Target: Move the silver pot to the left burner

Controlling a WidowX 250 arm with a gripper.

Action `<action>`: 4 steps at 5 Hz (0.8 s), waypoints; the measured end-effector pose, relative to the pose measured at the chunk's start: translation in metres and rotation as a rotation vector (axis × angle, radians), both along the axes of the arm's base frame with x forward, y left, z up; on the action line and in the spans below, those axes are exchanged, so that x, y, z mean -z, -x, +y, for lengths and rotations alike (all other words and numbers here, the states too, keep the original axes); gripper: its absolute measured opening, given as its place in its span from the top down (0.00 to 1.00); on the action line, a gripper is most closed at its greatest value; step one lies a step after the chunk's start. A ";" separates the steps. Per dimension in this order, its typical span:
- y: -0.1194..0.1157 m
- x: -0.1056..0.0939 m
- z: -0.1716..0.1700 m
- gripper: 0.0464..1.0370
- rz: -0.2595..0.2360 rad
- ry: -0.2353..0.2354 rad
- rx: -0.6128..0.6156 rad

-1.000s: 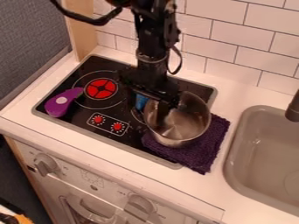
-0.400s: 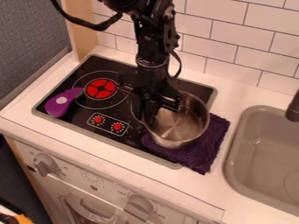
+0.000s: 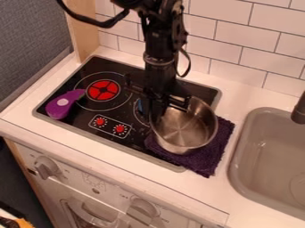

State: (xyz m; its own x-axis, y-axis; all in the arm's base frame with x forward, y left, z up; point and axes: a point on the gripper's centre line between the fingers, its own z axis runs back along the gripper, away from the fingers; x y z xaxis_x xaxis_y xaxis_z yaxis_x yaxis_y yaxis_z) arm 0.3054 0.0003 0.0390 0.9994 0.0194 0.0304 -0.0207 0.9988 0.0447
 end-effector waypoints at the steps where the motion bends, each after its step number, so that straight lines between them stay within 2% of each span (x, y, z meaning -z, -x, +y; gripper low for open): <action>1: -0.015 -0.030 0.041 0.97 -0.075 0.054 -0.191; 2: -0.027 -0.024 0.092 0.97 -0.059 0.071 -0.363; 3: -0.030 -0.007 0.142 0.97 -0.007 0.072 -0.539; 4: -0.026 0.007 0.163 0.97 0.016 0.080 -0.635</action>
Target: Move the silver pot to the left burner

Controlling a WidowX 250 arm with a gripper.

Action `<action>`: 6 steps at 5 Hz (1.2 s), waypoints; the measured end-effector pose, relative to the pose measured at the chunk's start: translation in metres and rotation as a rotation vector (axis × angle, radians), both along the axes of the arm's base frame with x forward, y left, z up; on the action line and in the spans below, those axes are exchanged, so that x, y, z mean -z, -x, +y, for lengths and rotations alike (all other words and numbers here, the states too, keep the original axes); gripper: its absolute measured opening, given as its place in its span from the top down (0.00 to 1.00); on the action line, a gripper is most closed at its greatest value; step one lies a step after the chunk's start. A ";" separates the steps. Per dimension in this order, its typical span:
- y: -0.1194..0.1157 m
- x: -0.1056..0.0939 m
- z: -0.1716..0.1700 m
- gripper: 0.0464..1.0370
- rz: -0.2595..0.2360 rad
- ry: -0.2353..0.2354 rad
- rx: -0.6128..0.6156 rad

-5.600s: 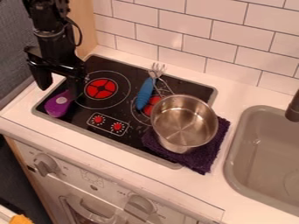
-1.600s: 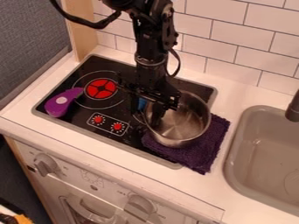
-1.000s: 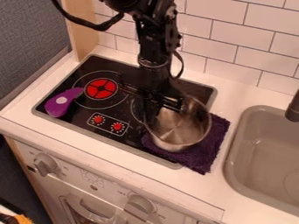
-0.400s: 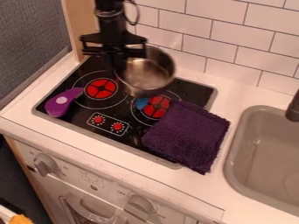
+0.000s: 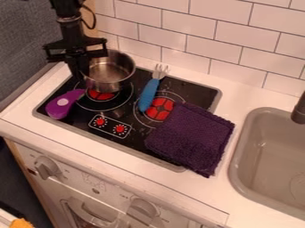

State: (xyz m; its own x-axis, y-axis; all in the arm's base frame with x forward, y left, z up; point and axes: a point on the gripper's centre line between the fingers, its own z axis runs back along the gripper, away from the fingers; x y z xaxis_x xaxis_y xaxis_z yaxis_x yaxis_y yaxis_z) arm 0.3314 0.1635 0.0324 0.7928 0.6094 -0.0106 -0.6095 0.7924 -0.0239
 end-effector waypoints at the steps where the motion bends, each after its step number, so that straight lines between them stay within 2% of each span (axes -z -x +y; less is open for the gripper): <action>1: -0.002 0.011 0.002 0.97 0.022 0.008 -0.015; 2: -0.008 0.019 0.002 0.92 0.023 0.026 -0.028; 3: -0.009 0.019 0.004 0.73 0.046 0.001 0.010; 4: -0.010 0.016 0.001 0.44 0.045 -0.043 0.071; 5: -0.015 -0.020 -0.005 0.14 -0.026 -0.132 0.170; 6: -0.015 -0.037 -0.021 0.03 -0.072 -0.167 0.288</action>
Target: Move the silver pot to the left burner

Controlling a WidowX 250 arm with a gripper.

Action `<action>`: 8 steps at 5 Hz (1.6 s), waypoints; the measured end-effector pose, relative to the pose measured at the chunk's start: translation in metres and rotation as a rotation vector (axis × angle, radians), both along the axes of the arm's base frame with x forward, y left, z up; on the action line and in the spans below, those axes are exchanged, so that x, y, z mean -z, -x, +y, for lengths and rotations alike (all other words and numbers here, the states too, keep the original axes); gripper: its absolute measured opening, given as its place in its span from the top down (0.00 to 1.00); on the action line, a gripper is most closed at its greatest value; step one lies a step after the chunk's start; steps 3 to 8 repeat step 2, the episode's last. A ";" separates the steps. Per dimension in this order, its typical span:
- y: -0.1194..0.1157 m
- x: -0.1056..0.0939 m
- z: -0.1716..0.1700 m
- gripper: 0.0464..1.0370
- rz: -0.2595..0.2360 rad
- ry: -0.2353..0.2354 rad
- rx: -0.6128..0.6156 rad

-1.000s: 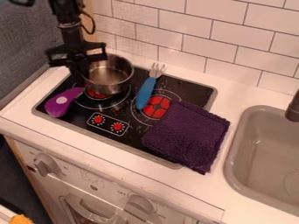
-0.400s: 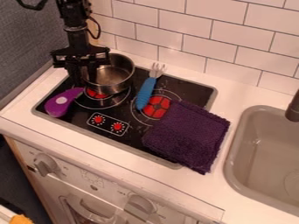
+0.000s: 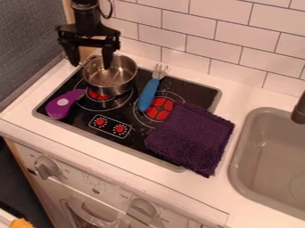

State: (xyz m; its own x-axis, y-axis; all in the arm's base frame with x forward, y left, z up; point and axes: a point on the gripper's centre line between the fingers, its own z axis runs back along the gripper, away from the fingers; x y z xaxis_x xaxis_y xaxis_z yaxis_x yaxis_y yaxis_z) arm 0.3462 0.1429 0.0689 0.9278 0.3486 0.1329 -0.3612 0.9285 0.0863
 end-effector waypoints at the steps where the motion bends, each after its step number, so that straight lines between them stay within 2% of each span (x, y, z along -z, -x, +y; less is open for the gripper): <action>1: -0.003 -0.010 -0.020 0.03 -0.047 -0.010 0.147; 2: -0.005 -0.006 -0.032 0.04 -0.046 -0.014 0.236; 8: -0.005 -0.006 -0.032 0.04 -0.046 -0.014 0.236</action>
